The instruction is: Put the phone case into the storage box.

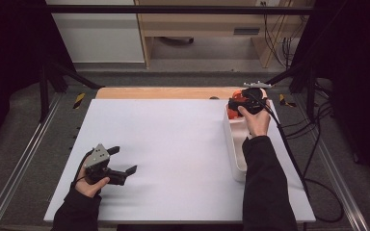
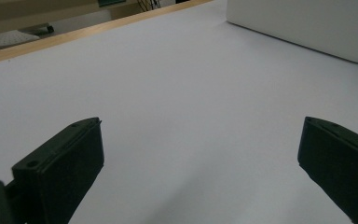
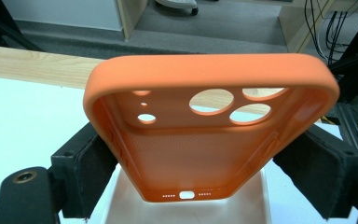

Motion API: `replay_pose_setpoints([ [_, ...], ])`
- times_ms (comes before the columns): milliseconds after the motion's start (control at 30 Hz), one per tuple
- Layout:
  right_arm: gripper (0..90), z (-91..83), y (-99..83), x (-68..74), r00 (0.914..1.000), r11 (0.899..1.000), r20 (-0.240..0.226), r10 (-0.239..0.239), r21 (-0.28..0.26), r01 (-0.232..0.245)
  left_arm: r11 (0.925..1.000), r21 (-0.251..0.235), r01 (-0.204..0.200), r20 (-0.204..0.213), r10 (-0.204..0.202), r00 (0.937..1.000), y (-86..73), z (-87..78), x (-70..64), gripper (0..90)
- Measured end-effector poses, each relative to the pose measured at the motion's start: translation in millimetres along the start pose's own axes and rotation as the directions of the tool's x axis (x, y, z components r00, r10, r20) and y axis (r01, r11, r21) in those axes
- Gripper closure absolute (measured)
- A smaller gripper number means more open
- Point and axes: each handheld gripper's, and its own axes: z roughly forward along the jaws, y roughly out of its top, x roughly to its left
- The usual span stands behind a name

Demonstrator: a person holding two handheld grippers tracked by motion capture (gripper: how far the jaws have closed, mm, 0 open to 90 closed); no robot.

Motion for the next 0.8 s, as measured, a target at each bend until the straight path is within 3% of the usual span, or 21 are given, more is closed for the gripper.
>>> replay_pose_setpoints([
  [800,15.3,20.5,-13.3,6.8,0.9983,1.000,0.058,0.000,0.020,-0.001,1.0000,0.006,-0.004,0.003,0.004,1.0000,-0.5,1.5,-0.9,0.0],
])
